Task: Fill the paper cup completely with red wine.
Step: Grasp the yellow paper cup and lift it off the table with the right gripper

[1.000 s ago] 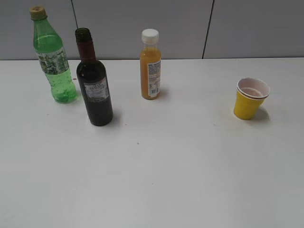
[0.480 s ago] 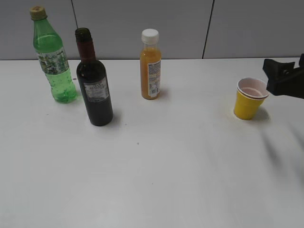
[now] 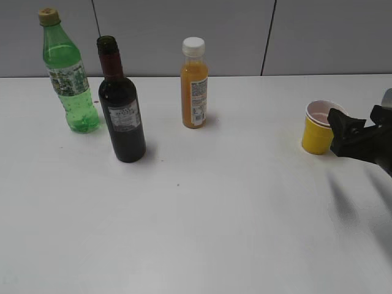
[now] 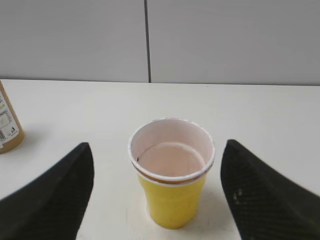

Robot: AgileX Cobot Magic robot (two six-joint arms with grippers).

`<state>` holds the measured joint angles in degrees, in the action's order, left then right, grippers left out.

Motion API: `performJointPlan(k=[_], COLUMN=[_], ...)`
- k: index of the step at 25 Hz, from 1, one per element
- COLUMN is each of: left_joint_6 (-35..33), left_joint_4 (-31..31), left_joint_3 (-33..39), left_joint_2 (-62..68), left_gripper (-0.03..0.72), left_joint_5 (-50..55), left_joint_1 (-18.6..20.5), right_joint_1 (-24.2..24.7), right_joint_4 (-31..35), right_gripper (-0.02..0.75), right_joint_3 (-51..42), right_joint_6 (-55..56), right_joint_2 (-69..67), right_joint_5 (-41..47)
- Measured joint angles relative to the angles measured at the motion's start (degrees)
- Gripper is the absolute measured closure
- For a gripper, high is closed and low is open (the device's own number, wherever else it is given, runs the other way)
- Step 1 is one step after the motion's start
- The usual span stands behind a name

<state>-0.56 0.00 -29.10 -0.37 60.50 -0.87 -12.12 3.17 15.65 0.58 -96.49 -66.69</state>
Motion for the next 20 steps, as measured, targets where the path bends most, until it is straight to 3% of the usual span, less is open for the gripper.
performJointPlan(k=[14, 20], left_joint_6=[0.0, 0.0], left_joint_4=[0.0, 0.0], left_joint_3=[0.0, 0.0], left_joint_2=[0.0, 0.0], left_gripper=[0.106, 0.106], left_joint_5=[0.0, 0.0], left_joint_1=[0.0, 0.0], right_joint_1=[0.0, 0.0], right_joint_4=[-3.9, -2.3], right_gripper=[0.142, 0.142], right_joint_3=[1.4, 5.5], right_joint_6=[0.1, 0.2], right_joint_2=[-15.1, -18.8], right_joint_5=[-2.5, -2.5])
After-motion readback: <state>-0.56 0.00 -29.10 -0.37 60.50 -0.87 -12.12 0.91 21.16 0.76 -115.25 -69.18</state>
